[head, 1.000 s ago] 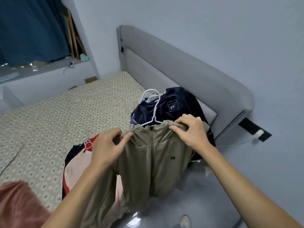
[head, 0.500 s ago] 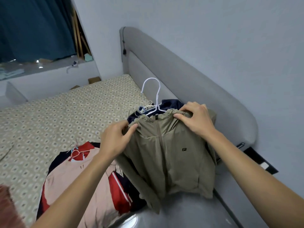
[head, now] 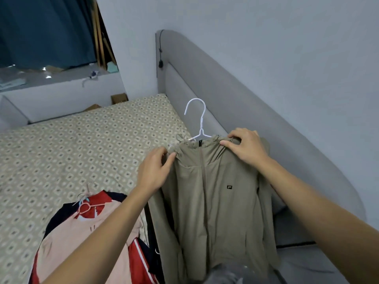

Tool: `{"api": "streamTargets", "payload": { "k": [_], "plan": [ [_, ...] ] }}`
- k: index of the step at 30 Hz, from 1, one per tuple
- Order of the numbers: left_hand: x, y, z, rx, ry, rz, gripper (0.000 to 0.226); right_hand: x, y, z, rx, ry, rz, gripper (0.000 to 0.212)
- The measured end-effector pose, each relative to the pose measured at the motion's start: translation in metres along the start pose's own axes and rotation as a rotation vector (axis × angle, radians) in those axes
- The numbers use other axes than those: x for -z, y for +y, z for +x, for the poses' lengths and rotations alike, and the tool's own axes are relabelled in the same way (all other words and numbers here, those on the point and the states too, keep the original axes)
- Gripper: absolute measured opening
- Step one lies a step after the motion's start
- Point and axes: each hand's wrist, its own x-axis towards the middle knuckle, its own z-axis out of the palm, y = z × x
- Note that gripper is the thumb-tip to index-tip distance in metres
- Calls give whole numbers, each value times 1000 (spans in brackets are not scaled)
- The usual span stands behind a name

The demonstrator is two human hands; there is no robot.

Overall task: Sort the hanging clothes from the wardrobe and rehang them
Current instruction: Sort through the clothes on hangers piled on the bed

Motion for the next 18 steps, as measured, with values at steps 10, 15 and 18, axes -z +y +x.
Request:
{"api": "streamTargets", "payload": {
  "k": [10, 15, 18],
  "plan": [
    [-99, -66, 88, 180, -154, 73, 24, -120, 91, 124, -67, -268, -15, 37],
    [-164, -111, 121, 332, -306, 224, 27, -193, 141, 158, -102, -392, -34, 40],
    [-195, -123, 142, 515, -370, 285, 34, -228, 162, 168, -73, -420, -58, 37]
  ]
}}
